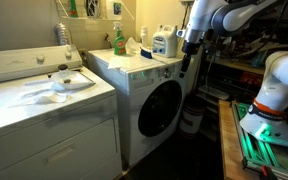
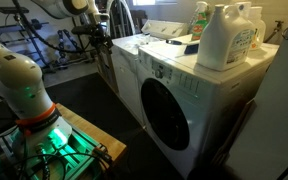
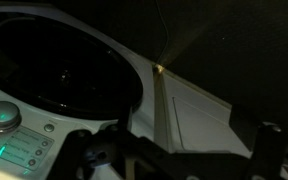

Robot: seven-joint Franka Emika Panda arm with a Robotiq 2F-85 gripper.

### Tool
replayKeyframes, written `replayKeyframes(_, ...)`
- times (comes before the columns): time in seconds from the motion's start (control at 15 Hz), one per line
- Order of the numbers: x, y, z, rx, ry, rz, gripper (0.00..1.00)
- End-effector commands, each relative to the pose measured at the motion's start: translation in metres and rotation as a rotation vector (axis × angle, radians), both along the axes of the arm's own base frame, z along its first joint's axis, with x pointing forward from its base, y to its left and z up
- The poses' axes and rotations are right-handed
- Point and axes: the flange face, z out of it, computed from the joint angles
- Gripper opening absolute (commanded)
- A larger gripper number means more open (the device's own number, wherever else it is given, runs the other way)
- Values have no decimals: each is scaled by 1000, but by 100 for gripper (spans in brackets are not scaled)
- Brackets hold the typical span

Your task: Push the button on the washing machine

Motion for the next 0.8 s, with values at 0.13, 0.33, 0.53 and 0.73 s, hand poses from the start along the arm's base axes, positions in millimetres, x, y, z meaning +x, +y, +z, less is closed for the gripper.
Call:
replayKeyframes(0.13,16,-48,-15,10,-62,-260,100)
replayKeyframes(0.33,22,-74,-32,-8,-109,-416,100)
replayKeyframes(0.53,29,-92,-50,-33,-163,-536,66)
replayKeyframes(0.73,36,-105,-67,-67,-213,-598,42)
